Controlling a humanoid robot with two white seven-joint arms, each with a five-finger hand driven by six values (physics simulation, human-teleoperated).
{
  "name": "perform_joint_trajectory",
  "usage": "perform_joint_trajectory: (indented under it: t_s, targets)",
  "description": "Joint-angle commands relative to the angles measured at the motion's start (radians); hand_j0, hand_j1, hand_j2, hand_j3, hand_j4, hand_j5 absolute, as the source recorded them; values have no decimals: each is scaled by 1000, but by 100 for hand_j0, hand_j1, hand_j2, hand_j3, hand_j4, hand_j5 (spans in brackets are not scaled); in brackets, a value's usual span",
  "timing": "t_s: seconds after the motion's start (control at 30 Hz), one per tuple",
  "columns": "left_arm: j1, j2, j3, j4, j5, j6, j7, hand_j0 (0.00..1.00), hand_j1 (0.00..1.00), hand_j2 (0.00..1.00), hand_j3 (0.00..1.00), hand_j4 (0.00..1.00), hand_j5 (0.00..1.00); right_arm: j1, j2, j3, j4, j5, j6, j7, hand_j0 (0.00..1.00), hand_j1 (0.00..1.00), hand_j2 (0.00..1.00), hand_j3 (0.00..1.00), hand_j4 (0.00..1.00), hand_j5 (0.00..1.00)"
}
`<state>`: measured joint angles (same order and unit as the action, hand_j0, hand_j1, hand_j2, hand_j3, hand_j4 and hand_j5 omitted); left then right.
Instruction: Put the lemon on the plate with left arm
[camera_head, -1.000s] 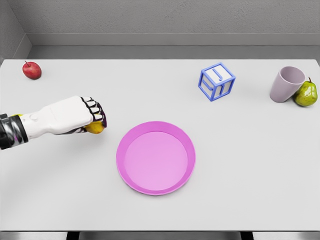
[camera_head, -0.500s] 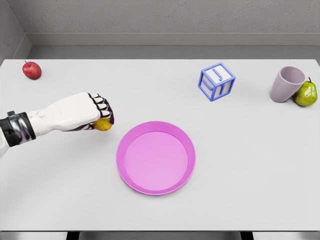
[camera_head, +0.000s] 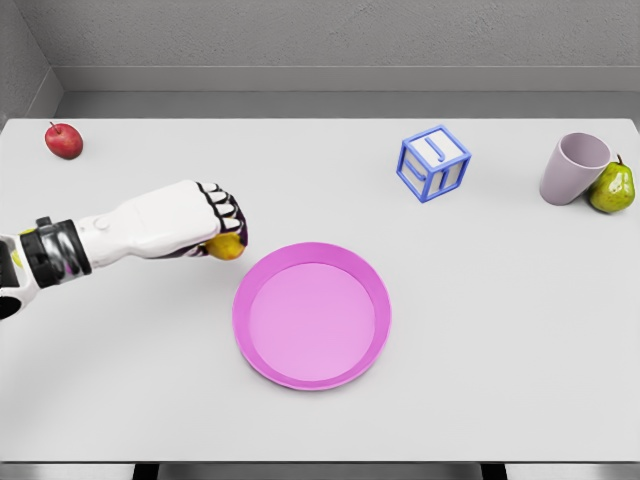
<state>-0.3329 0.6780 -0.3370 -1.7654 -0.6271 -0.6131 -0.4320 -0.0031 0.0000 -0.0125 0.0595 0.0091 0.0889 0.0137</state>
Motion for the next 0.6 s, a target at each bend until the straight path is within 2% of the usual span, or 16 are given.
perform_joint_trajectory:
  t_s: [0.0, 0.57]
  targets:
    - [0, -8, -8, 0, 6, 2, 1, 53, 53, 53, 53, 53, 53, 0, 0, 0, 0, 0, 0, 0, 100, 100, 100, 100, 100, 100]
    - [-25, -58, -28, 0, 7, 2, 1, 53, 53, 53, 53, 53, 53, 0, 0, 0, 0, 0, 0, 0, 100, 100, 100, 100, 100, 100]
